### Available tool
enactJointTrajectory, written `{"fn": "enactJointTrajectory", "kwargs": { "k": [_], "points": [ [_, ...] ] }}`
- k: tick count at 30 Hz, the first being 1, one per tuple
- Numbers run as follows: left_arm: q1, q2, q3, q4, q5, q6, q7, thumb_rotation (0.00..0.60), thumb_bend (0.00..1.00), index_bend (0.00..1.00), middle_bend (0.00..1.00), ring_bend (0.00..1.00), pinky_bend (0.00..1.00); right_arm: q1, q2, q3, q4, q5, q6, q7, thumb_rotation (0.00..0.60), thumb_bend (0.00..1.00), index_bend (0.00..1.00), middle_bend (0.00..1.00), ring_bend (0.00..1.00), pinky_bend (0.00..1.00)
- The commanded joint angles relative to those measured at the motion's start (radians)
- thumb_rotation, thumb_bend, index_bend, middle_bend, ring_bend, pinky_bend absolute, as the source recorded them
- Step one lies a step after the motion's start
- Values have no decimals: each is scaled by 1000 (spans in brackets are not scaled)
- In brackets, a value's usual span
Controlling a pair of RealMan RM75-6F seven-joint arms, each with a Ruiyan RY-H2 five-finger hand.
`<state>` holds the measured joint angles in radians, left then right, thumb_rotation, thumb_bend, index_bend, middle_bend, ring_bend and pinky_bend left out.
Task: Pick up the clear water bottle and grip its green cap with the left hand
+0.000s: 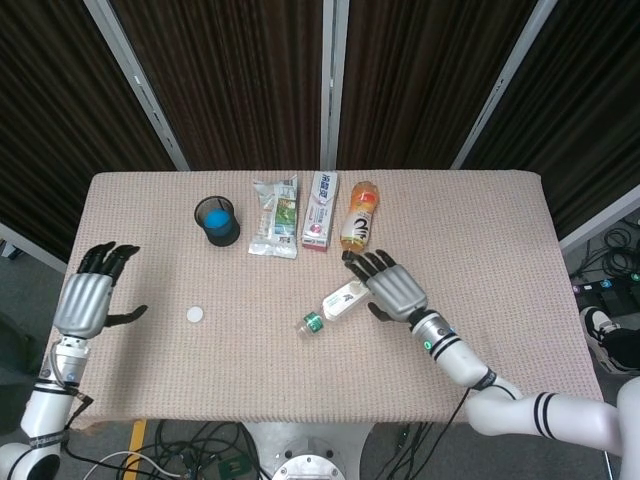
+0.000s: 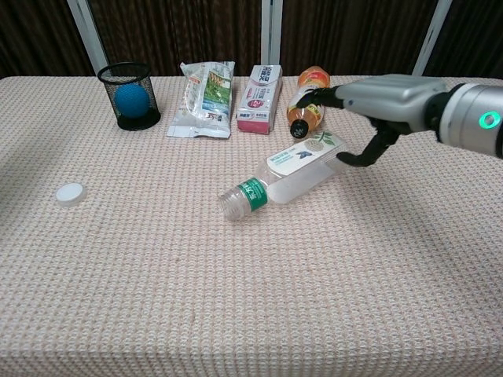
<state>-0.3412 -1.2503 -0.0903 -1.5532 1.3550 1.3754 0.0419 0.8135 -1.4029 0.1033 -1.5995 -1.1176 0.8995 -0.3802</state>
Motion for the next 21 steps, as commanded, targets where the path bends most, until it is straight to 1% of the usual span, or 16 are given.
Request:
{"fn": "enactJointTrajectory", "kwargs": {
  "k": [1,3,6,8,10,14,18,21],
  "points": [
    [70,33,0,68,-44,55,-40,600,135,151,134,82,100,-153,143,-34,-73,-154,204,164,600,361,0,83,0,17],
    [112,41,8,102,-53,88,-75,600,135,162,136,82,96,-228,208,-60,-65,-218,294,267,600,377,0,128,0,47],
    [170,52,27,130,-53,120,-140,600,131,182,137,82,89,-316,281,-98,-36,-287,385,399,600,384,0,136,0,57],
    [196,58,41,126,-53,129,-145,600,126,186,137,82,88,-363,306,-120,-14,-320,432,468,600,386,0,133,0,56],
    [222,69,62,96,-44,141,-121,600,126,187,137,82,87,-411,323,-141,8,-350,479,526,600,386,0,130,0,44],
    [260,82,96,17,3,183,-66,600,125,187,137,82,87,-489,336,-157,20,-374,562,571,600,386,0,124,0,20],
    [291,72,102,-31,44,239,-18,600,125,187,137,82,87,-545,336,-156,21,-394,628,580,600,386,0,130,0,12],
    [303,74,110,-49,60,246,-6,600,125,186,137,82,87,-563,333,-153,25,-413,647,575,600,386,0,135,0,11]
  ]
}}
